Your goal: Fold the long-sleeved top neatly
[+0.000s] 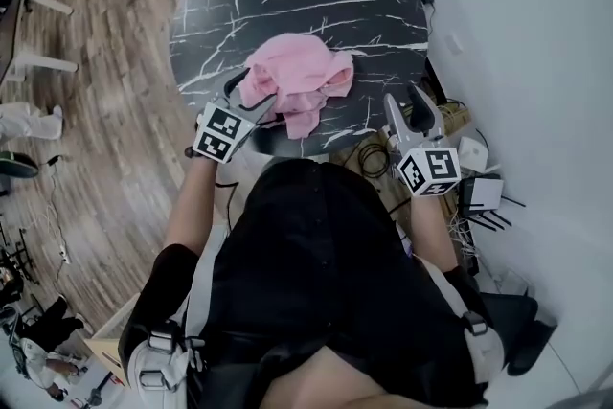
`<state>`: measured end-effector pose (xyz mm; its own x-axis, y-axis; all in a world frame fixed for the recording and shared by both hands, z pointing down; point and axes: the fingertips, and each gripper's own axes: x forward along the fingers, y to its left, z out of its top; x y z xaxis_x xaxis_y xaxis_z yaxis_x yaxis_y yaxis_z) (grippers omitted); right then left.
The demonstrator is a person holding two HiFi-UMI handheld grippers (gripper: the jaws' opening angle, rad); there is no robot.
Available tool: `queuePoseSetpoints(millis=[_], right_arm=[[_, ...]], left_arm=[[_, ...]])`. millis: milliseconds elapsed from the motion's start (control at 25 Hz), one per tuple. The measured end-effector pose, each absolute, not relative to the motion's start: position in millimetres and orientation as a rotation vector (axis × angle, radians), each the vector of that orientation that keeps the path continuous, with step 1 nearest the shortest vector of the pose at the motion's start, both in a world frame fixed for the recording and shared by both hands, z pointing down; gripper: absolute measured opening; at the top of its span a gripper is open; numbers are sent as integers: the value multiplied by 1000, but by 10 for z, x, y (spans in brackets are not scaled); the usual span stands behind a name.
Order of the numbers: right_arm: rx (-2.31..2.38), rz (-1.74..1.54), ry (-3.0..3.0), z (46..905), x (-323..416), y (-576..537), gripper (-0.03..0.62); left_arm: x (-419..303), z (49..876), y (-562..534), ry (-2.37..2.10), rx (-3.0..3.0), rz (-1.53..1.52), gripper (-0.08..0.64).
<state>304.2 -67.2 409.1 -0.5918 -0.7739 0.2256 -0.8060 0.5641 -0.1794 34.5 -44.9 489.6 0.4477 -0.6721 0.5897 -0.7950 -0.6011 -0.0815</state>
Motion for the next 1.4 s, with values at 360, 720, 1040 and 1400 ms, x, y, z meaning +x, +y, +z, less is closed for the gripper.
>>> queuePoseSetpoints(millis=[360,720,1040,1400], right_arm=[[1440,480,-2600,4143,3152,-718,175],[1503,538,-2533,4203,3102,-604,160],[1559,549,-2448,4297,2876,-533,143],[1660,540,-2361,4255,2919,-465,130]], left_arm=[[494,5205,-655,-1081,2512,1000,331],[598,5317,-699,-823,2620,1163,333],[574,5546,-647,-571,2700,1327,333],[672,5801,-647,-272,2774,1562,303]])
